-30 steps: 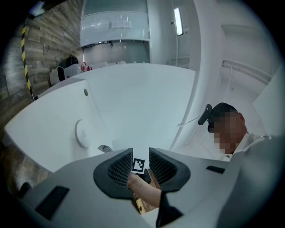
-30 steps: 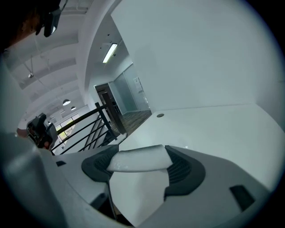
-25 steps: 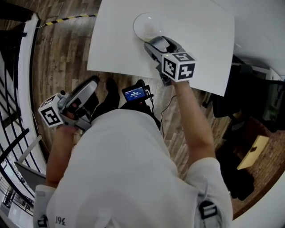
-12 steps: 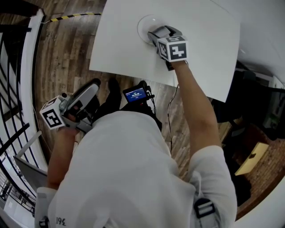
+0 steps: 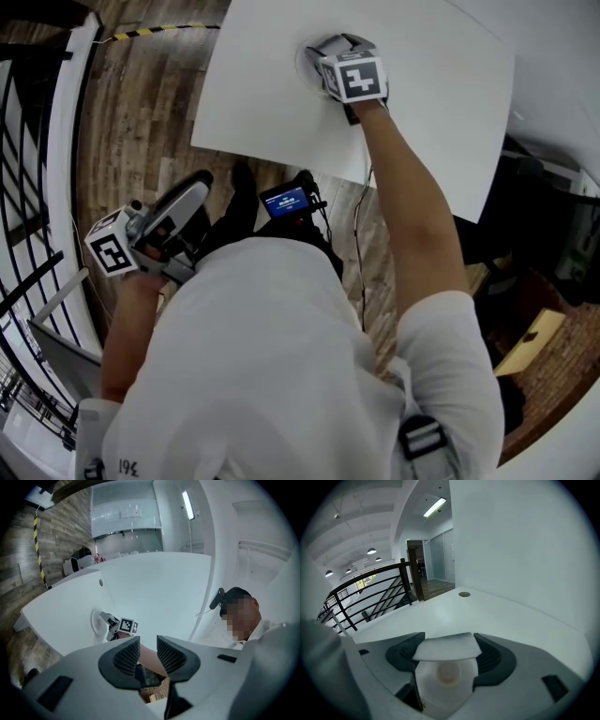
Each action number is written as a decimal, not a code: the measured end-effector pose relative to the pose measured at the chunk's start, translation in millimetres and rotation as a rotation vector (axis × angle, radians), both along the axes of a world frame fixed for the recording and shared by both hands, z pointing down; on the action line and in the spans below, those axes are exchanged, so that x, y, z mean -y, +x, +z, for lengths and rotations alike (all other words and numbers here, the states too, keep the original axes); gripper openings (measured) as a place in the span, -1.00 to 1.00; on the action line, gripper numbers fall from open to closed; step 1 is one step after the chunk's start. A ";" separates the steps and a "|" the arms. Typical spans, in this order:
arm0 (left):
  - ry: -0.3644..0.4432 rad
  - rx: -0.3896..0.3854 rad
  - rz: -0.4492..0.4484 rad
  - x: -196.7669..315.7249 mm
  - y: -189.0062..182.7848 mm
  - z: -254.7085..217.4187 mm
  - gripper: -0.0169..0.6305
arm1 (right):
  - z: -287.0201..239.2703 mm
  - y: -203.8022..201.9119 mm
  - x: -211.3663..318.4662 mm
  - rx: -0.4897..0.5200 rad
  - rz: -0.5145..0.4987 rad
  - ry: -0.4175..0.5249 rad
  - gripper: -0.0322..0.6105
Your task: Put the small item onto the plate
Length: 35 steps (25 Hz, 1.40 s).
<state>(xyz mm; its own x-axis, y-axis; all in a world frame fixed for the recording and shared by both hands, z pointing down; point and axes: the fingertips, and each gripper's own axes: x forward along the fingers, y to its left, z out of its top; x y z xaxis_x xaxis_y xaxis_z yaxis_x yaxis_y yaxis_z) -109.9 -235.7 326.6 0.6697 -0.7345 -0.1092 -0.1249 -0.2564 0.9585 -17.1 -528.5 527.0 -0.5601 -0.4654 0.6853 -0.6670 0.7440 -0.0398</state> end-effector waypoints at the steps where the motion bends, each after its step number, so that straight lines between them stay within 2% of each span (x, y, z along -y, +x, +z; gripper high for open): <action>1: -0.002 0.001 -0.004 0.2 -0.7 0.3 -0.63 | 2.8 -1.2 2.3 0.001 0.003 0.002 0.11; 7: -0.009 0.005 -0.010 -1.0 -1.5 1.4 -0.63 | 22.8 8.5 -5.5 -0.010 0.028 -0.016 0.11; 13: -0.009 0.011 0.011 0.0 0.2 0.6 -0.63 | 39.5 20.4 -16.7 -0.087 -0.007 -0.007 0.11; 35: -0.012 0.005 0.025 2.5 3.9 -1.3 -0.63 | 32.4 18.1 -13.8 -0.084 0.020 -0.019 0.11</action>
<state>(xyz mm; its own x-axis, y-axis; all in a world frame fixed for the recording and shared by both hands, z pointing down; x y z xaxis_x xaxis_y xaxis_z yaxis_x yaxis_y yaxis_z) -106.0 -238.3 325.3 0.6886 -0.7187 -0.0966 -0.1235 -0.2475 0.9610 1.0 -514.8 559.4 -0.4906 -0.4628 0.7383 -0.6833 0.7301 0.0035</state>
